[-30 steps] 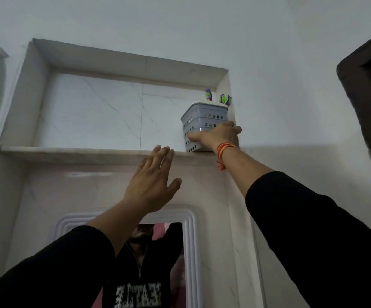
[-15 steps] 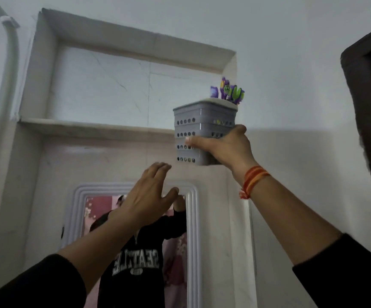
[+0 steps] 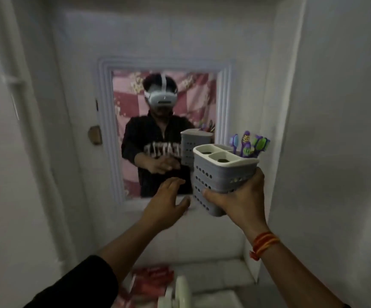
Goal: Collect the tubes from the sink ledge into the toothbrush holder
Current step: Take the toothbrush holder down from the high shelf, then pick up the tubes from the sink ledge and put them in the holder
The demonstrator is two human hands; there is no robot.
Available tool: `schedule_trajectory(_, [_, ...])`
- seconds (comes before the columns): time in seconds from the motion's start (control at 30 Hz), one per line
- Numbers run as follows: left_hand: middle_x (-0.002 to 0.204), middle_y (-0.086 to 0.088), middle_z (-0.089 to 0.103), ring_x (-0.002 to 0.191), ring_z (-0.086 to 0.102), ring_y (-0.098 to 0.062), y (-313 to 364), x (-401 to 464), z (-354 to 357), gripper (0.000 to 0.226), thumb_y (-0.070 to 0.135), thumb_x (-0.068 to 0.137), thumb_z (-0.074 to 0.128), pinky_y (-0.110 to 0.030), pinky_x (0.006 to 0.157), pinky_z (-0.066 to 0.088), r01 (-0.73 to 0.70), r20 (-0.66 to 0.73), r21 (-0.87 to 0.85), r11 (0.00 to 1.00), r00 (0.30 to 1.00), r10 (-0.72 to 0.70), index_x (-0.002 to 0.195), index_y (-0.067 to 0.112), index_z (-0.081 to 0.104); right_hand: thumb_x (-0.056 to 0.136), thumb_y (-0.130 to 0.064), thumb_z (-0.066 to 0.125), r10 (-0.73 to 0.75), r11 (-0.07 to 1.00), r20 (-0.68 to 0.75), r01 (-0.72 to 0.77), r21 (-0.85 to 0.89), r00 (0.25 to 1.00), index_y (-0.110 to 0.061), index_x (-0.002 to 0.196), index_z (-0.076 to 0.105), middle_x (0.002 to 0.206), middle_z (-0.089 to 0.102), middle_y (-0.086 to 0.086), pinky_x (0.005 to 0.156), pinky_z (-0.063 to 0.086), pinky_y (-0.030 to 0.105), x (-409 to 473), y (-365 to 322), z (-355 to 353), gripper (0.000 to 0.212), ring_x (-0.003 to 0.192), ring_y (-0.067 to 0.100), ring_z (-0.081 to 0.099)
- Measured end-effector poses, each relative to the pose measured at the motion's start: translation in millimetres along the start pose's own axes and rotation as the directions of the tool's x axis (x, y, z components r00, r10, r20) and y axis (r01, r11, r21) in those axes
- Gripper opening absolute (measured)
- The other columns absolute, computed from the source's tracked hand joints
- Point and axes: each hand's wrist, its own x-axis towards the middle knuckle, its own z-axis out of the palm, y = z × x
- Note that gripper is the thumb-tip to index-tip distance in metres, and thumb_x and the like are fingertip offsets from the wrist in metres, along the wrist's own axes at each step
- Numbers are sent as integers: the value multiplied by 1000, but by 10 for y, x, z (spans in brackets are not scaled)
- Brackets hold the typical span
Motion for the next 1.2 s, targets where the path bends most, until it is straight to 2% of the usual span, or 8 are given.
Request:
schedule_trajectory(0.2, [142,-3,59,131,55,-22,-533,-598,700,44,35,98,61,-32,108,43,164,290,33,986,943,-166,138,16,61,35,-42,100,191,976,-21,-192,-101,981,-8,142,31,138,43,7,93,44,26,-901,999,155,132,125,23,52])
schedule_trajectory(0.43, [114,-6,79,107,72,-24,-1058,-920,1259,26,10,87,67,-23,91,48,240,547,159,958,786,-288,110,12,80,33,-42,100,348,916,31,-333,-222,937,-5,141,28,134,44,14,102,47,34,-1921,1764,216,135,123,28,52])
schedule_trajectory(0.57, [108,-6,80,102,74,-24,-1275,-926,1465,31,6,81,68,-15,81,43,164,625,277,947,718,-307,107,15,81,33,-44,100,415,887,85,-382,-258,906,-2,140,29,129,42,12,96,50,36,-2335,1997,226,135,119,30,53])
schedule_trajectory(0.73, [123,-8,71,113,67,-28,-1465,-1053,1694,35,10,89,64,-24,84,48,28,690,393,919,651,-315,123,14,73,32,-67,91,466,864,80,-433,-258,881,-4,143,28,129,39,12,95,53,48,-2667,2219,206,143,120,36,52])
schedule_trajectory(0.83, [126,-6,69,115,65,-25,-1542,-1094,1804,33,12,93,63,-24,83,44,-36,719,436,899,615,-324,125,17,70,31,-62,93,471,866,120,-431,-253,874,-1,146,26,134,36,15,103,44,36,-2749,2272,216,146,125,28,43])
schedule_trajectory(0.93, [119,-5,71,110,67,-26,-1610,-1103,1878,28,16,92,65,-30,84,52,-91,709,485,870,623,-330,118,22,72,30,-59,91,490,865,145,-459,-204,860,2,146,26,135,34,18,103,38,26,-2772,2281,248,146,124,11,33])
schedule_trajectory(1.07, [114,-4,72,106,70,-26,-1602,-1126,1898,26,19,96,59,-35,83,58,-160,723,500,851,617,-309,118,22,70,29,-65,90,510,854,143,-481,-197,848,-3,146,24,134,29,6,106,45,39,-2852,2368,253,147,125,13,34])
schedule_trajectory(1.2, [123,-6,69,113,66,-26,-1613,-1027,1834,38,41,99,54,-33,87,51,-225,784,453,863,561,-265,126,18,67,28,-66,91,500,858,177,-459,-229,848,-11,147,21,133,24,-7,110,43,48,-2903,2463,219,149,131,27,33])
